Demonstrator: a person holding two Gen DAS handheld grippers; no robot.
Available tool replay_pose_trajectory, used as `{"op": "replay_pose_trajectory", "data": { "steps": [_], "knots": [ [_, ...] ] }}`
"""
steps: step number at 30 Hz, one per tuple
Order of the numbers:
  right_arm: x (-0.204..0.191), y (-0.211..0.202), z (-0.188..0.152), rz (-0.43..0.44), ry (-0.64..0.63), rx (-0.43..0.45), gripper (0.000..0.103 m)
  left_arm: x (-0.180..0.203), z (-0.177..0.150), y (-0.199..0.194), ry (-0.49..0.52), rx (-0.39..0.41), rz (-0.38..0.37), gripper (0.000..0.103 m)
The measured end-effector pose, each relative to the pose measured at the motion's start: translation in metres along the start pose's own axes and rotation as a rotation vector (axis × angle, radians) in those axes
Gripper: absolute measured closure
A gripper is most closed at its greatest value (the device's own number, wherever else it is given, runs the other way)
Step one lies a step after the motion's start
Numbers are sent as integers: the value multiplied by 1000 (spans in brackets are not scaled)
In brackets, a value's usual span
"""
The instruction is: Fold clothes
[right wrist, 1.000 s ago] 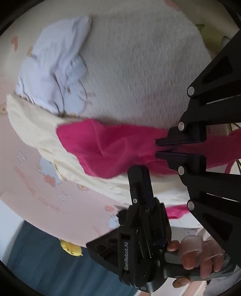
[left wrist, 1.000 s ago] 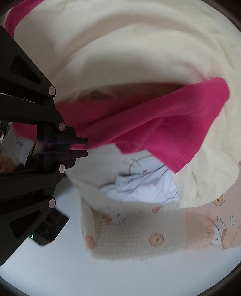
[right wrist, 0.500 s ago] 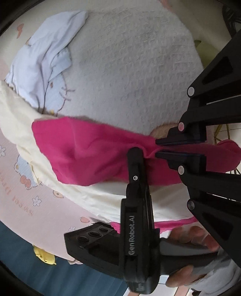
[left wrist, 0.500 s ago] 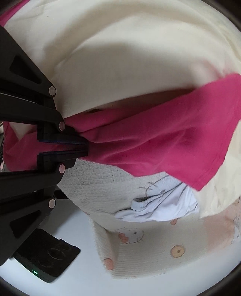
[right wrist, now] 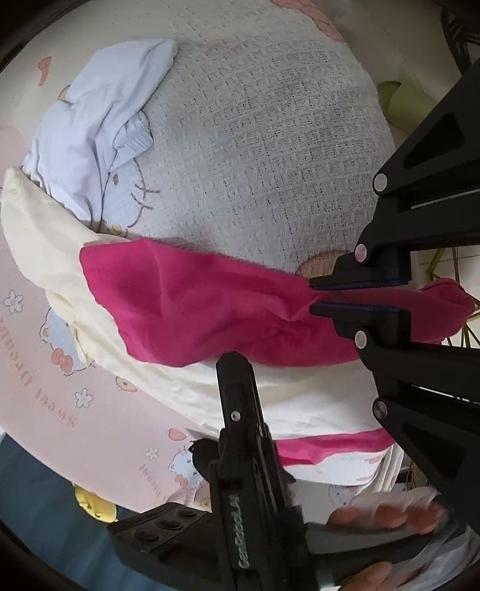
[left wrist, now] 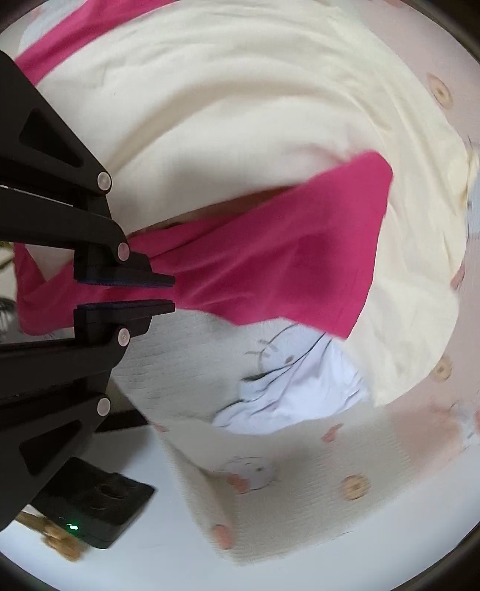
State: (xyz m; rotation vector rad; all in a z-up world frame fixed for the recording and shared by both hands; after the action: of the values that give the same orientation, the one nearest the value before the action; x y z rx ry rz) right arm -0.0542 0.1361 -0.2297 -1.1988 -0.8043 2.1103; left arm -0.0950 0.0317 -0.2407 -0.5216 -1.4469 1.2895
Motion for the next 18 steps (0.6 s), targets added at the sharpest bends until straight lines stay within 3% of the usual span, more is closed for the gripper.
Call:
{"op": "replay_pose_trajectory", "data": {
  "steps": [5,7,8,11,13,16,18],
  "knots": [
    [1,2,0,25,10,-8,94,-15,-5,24,-49,-92,1,98],
    [2,5,-1,35,17,-17,65,-26,-9,37,-99,-124,-11,98],
    [3,8,-1,38,21,-24,60,-31,-10,42,-109,-127,-23,98],
    [3,12,-4,34,20,-44,58,-33,-11,46,-85,-112,-36,98],
    [3,11,-4,30,11,-48,58,-27,-11,43,-58,-108,3,98],
    [4,7,-4,28,1,-40,58,-12,-7,20,-41,-22,39,98],
    [4,5,-3,28,3,-26,58,3,1,5,32,16,73,98]
  ]
}}
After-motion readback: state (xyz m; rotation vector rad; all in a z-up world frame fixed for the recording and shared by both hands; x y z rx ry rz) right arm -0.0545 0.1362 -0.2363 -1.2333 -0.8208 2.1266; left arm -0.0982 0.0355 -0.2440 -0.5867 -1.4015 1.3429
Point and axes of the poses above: each gripper's, at about its wrist camera, not at the fingertips, and y roughly the way its jaws point, x to its right, z to its top, the point moved 2 cm from there along y, roughly the way its jaws point, and after that the axes turned 7 degrees about -y, right-handed, at the moved point
